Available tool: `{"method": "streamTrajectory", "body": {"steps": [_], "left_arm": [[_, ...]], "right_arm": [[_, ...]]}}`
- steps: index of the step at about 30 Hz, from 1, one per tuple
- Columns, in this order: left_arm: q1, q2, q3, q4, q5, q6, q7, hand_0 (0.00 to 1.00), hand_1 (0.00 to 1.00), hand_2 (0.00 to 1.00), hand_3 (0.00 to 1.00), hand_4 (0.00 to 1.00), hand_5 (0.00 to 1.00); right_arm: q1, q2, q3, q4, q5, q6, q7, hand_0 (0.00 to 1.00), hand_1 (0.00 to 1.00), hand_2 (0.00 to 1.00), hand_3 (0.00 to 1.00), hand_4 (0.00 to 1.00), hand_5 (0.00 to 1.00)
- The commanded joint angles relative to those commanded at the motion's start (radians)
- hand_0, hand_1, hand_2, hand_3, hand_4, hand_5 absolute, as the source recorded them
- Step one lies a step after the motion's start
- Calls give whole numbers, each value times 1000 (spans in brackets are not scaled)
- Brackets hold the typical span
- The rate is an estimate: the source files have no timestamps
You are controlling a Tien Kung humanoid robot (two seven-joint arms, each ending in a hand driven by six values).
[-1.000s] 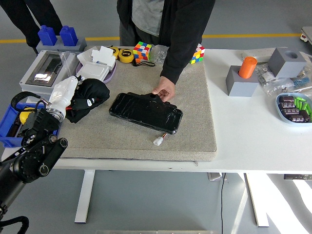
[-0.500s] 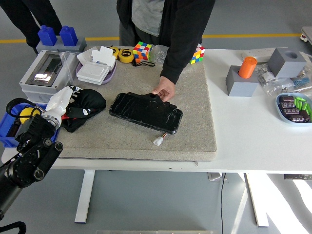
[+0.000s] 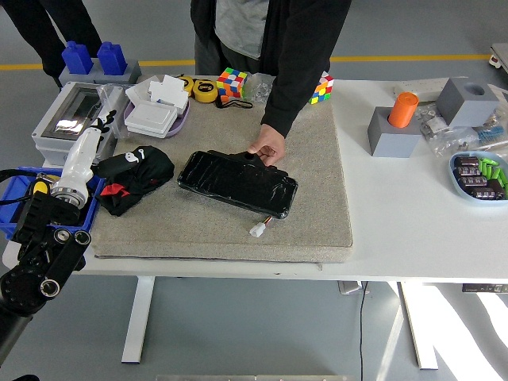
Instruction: Pick the rag up,wipe the panel,place it on the desk
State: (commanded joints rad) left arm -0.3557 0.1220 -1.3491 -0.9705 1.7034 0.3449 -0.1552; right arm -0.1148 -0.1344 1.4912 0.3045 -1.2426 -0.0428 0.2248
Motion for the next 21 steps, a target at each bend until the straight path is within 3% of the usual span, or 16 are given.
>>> {"method": "streamTrajectory", "body": {"steps": [1, 2, 7, 8, 14, 21], "left_arm": [[8, -6, -12, -6, -39, 11, -39, 713, 827, 908, 895, 998, 567], [15, -12, -25, -11, -85, 20, -85, 494, 617, 654, 640, 998, 331], [45, -32, -77, -36, -292, 45, -278, 494, 617, 654, 640, 998, 331], [51, -36, -90, -40, -331, 43, -290, 458, 552, 558, 564, 900, 227], [78, -50, -131, -64, -559, 33, -293, 449, 543, 552, 562, 882, 208], [91, -59, -149, -77, -585, 30, -295, 448, 536, 548, 561, 863, 193]], "right_arm": [[0, 0, -1, 0, 0, 0, 0, 590, 596, 522, 523, 869, 335], [1, 0, -2, -1, 0, 0, 0, 590, 598, 522, 523, 870, 334], [5, 0, 1, -3, 0, 0, -1, 590, 598, 522, 523, 870, 334], [5, 0, 2, -5, -1, 0, -1, 590, 598, 522, 523, 869, 335], [5, -1, 12, -14, -8, -2, -3, 590, 596, 521, 523, 869, 335], [6, -5, 6, -13, -5, -3, -2, 589, 596, 522, 523, 869, 335]]}}
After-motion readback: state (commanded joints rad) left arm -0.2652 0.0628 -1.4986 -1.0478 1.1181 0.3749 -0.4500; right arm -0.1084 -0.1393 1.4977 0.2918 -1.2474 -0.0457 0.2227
